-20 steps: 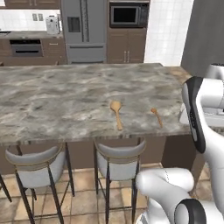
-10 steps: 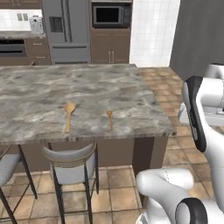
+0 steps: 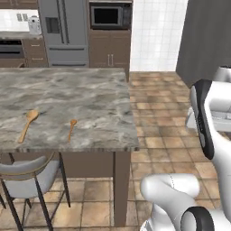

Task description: Pick up the metallic utensils from the counter and place them in the open drawer. Make sure not to pick up any wooden utensils.

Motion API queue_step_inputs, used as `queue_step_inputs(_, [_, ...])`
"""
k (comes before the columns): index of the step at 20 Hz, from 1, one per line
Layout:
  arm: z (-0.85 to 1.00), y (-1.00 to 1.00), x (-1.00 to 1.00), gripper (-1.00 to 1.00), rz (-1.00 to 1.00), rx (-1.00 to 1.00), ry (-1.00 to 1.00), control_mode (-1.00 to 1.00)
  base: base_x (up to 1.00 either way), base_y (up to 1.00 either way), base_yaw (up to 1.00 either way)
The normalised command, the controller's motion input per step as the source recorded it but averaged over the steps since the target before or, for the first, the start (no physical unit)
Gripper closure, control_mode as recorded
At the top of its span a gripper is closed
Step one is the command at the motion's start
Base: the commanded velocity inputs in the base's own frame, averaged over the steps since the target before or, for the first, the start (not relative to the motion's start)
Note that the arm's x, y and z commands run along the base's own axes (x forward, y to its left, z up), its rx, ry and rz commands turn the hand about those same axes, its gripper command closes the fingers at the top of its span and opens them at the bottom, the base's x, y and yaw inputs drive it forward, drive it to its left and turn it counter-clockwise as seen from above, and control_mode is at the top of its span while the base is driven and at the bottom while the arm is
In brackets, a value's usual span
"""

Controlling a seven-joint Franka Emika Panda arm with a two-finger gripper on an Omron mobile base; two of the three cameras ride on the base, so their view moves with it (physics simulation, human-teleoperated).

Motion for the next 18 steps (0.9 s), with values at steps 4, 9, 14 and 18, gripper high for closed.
queue_step_inputs(4, [0.0, 0.0, 0.0, 1.0, 0.0, 0.0, 0.0, 1.0, 0.78, -1.0, 0.43])
queue_step_inputs(9, [0.0, 0.0, 0.0, 1.0, 0.0, 0.0, 0.0, 1.0, 0.56, -0.94, 0.57])
queue_step_inputs(14, [0.0, 0.0, 0.0, 1.0, 0.0, 0.0, 0.0, 1.0, 0.46, -0.94, 0.62])
queue_step_inputs(18, [0.0, 0.0, 0.0, 1.0, 0.0, 0.0, 0.0, 1.0, 0.4, -1.0, 0.57])
